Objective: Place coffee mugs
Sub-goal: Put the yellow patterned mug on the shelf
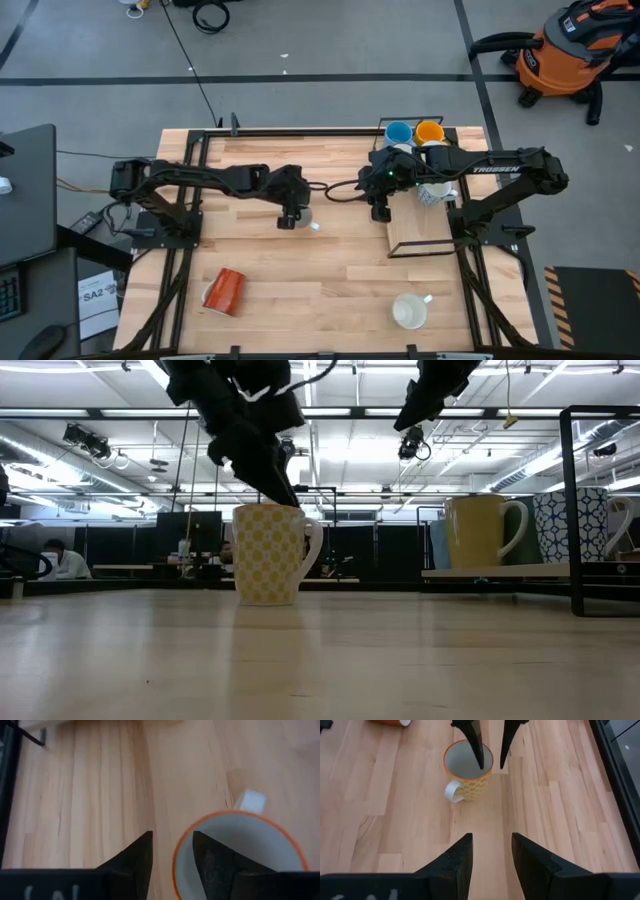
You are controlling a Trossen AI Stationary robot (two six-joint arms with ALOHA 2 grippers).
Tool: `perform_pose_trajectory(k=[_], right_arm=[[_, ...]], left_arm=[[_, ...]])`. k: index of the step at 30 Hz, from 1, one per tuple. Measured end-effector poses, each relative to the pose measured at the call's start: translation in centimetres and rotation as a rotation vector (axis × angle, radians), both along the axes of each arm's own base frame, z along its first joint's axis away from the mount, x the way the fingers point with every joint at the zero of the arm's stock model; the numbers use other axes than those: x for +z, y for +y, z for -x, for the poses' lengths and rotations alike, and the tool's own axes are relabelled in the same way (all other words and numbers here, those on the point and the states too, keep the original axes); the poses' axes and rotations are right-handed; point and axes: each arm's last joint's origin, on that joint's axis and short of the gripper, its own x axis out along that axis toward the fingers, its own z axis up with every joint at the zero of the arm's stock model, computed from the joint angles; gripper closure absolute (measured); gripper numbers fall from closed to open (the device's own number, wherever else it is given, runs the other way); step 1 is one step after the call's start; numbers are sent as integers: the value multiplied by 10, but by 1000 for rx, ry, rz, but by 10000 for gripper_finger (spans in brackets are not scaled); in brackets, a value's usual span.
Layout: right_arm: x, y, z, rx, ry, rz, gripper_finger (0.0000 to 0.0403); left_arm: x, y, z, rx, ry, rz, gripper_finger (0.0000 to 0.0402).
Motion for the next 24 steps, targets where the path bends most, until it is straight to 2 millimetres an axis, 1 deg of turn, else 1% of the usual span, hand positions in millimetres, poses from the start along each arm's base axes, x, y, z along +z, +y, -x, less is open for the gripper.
perform_pose_trajectory(k=[3, 7, 9, 11, 12, 14, 18, 20, 21, 24], right_arm=[[1, 0, -1, -1, -13, 0, 262], [4, 0, -4, -34, -59, -35, 262], [6, 0, -7, -47, -96, -51, 262], [9, 1, -9, -53, -132, -61, 262], [10, 1, -10, -55, -149, -64, 262], [13, 2, -12, -62, -185, -76, 262], [18, 5, -16, -67, -256, -95, 262], [21, 7, -18, -63, -292, -100, 262], [23, 8, -19, -60, -308, -100, 262], [25, 10, -24, -68, -355, -87, 262]], left_arm=[[9, -2, 4, 7, -13, 8, 257], [30, -7, 11, -6, -13, 9, 257], [40, -12, 19, -13, 20, 14, 257], [54, -17, 23, 1, 8, 20, 257], [58, -19, 28, 15, 31, 24, 257], [69, -26, 35, 30, 26, 21, 257], [81, -39, 54, 60, 39, 14, 257], [88, -44, 62, 85, 16, 16, 258], [89, -48, 68, 96, 36, 15, 258], [95, -56, 77, 129, 9, 22, 258]])
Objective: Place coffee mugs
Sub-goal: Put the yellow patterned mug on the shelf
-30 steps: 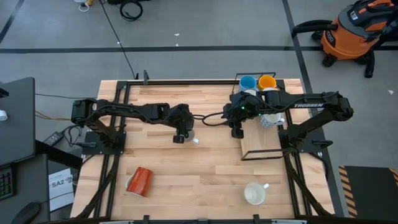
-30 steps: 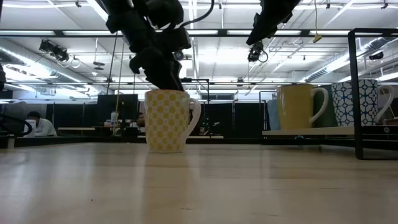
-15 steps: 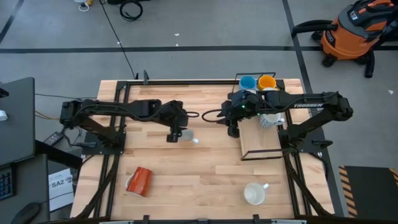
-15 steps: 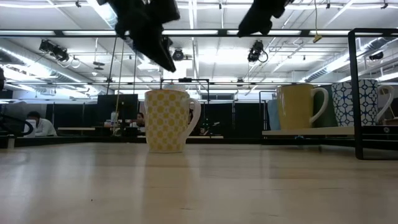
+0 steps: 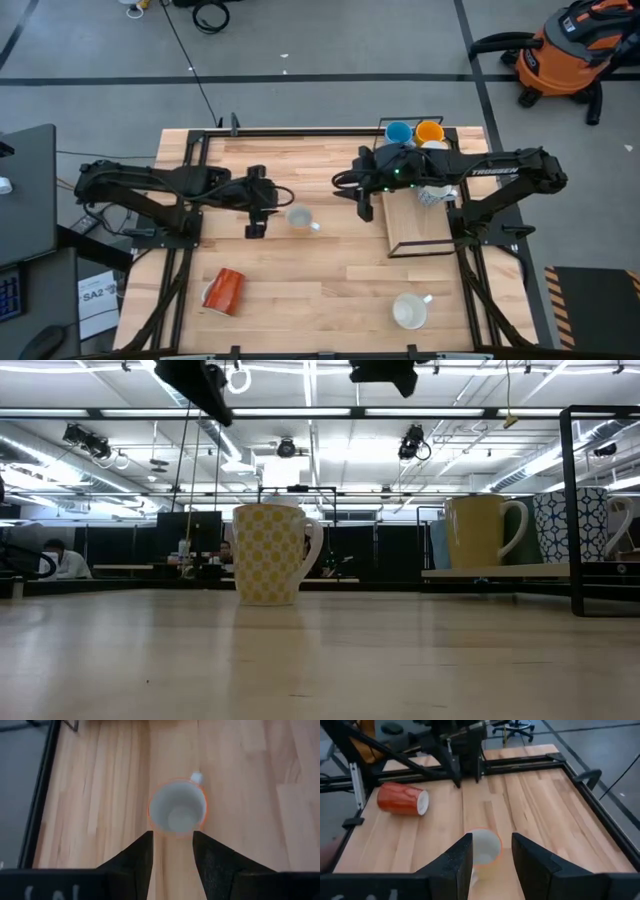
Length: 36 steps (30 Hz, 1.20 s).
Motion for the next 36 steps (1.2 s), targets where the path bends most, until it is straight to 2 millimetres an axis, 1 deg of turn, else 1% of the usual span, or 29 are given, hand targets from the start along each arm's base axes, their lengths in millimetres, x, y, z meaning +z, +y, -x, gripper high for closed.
perform_pose_trajectory(k=[3, 6, 7, 12, 17, 20, 24, 26, 31, 36], right_arm=[[-1, 2, -13, 5, -30, 2, 262], [-6, 3, -33, 12, -5, 5, 262], [-11, 3, -41, 14, 28, 8, 262], [-26, 1, -79, 6, 81, 16, 262], [-52, -4, -105, 1, 154, 38, 262], [-66, -6, -114, -1, 184, 43, 262], [-87, -12, -122, -13, 246, 42, 262], [-94, -15, -124, -23, 264, 43, 262], [-105, -21, -129, -37, 287, 40, 262], [-112, -27, -131, -49, 300, 38, 262]], left_arm=[[4, -7, 7, 15, -14, 9, 258], [6, -13, 12, 13, -23, 28, 258], [6, -15, 14, 11, -19, 32, 258], [6, -21, 17, 14, -10, 54, 258], [4, -26, 18, 11, 6, 64, 258], [4, -27, 19, 6, 6, 65, 257], [5, -28, 19, 5, 0, 64, 258], [5, -28, 18, 6, -1, 64, 257], [4, -28, 19, 6, 2, 63, 257], [5, -28, 18, 6, 0, 63, 257]])
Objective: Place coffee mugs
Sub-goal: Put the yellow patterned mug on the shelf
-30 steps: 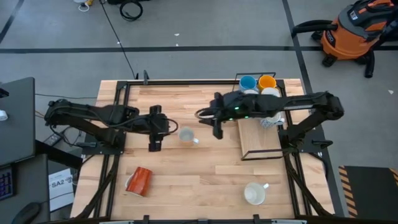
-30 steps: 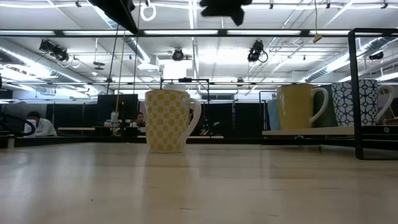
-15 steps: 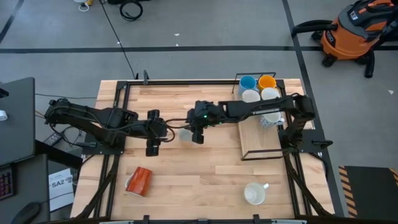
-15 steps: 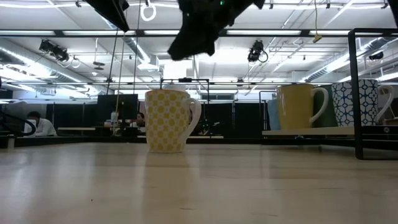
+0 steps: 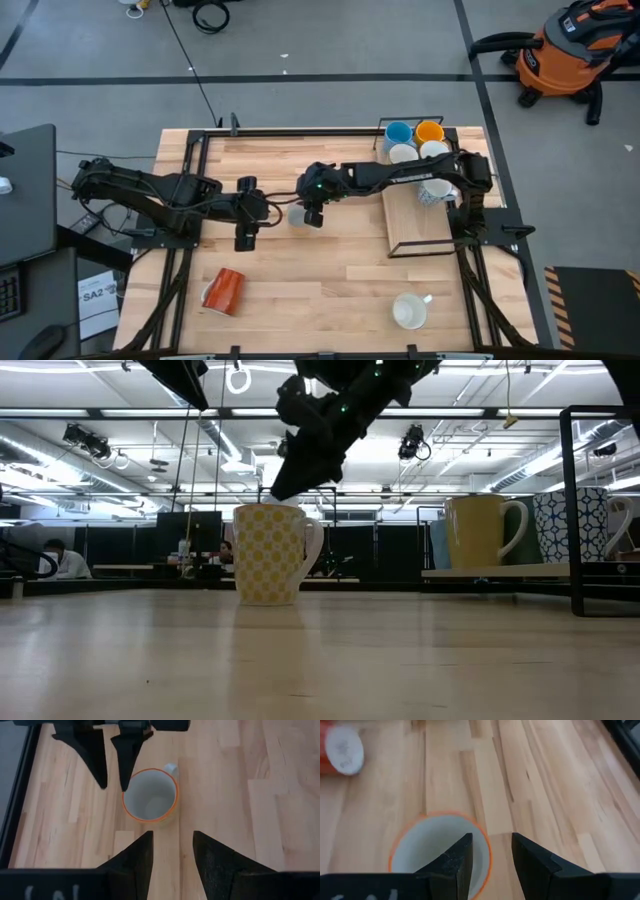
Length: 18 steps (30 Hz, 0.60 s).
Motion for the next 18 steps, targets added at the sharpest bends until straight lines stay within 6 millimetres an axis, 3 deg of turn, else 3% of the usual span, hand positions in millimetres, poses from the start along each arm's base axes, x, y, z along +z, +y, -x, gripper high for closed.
perform_pose_trajectory(k=[5, 18], right_arm=[[-10, -2, -1, -5, 35, -3, 262], [-12, -3, 0, -26, 43, 17, 262]], left_arm=[[0, 0, 0, 0, -4, 1, 257], [0, 0, -1, 0, -8, 2, 257]])
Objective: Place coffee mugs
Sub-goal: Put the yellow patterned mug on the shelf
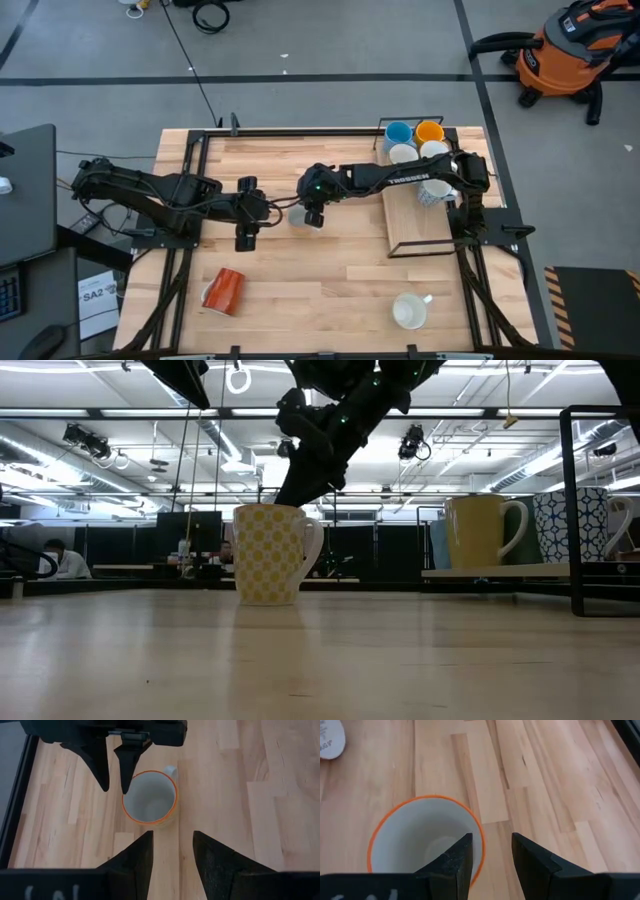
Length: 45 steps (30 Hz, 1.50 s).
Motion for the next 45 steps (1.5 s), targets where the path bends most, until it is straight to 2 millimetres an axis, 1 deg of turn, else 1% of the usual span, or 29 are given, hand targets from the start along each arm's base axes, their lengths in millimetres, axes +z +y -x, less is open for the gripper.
perform_pose_trajectory(k=[25, 28, 31, 35, 37, 41, 45], right_arm=[[-3, 1, 3, -15, 41, -28, 262], [-11, 1, 0, -36, 48, -50, 262], [-23, 3, -3, -31, 73, -54, 262], [-29, 6, -5, -23, 92, -54, 262], [-29, 7, -5, -24, 96, -53, 262], [-29, 6, -5, -24, 92, -53, 274], [-29, 6, -5, -25, 96, -53, 304]], left_arm=[[0, 0, 0, 0, 2, 0, 257], [0, 0, 0, 0, 2, 0, 257], [0, 0, 0, 1, 0, 1, 257], [0, 0, 0, 1, 1, 1, 257], [0, 0, 0, 1, -1, 1, 257], [0, 0, 0, 0, -5, 2, 257], [1, 0, -1, 1, -8, 2, 257]])
